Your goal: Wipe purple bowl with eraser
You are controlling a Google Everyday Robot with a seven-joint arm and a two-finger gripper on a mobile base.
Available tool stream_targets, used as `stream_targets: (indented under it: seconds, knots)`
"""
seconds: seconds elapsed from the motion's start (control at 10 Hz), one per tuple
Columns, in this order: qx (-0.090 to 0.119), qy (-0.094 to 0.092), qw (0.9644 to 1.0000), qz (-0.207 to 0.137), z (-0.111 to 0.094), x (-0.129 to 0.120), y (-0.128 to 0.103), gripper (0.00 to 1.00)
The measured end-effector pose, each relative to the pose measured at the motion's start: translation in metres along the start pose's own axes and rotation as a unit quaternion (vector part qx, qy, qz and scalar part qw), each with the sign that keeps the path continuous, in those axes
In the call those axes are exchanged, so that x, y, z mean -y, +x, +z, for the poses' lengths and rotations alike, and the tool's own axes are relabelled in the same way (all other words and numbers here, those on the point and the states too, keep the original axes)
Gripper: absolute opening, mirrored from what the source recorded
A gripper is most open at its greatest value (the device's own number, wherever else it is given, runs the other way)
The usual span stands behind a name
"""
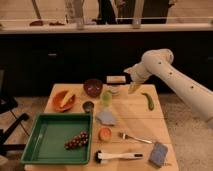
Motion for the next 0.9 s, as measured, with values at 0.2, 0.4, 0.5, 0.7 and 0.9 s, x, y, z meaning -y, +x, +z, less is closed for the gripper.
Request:
stream_targets:
  seconds: [0.2, 0.4, 0.5, 0.7, 0.9]
  knots:
    - [0.007, -0.014, 0.9999, 0.000, 0.015, 0.009, -0.005, 0.80]
    - [0.013, -0.026, 0.9996, 0.001, 0.033, 0.018, -0.008, 0.80]
    - [0.014, -0.030, 0.9995, 0.000, 0.039, 0.022, -0.008, 0.80]
    - [0.016, -0.035, 0.9993, -0.001, 0.049, 0.031, -0.009, 0.80]
    - [0.016, -0.039, 0.9991, 0.002, 0.059, 0.045, -0.005, 0.80]
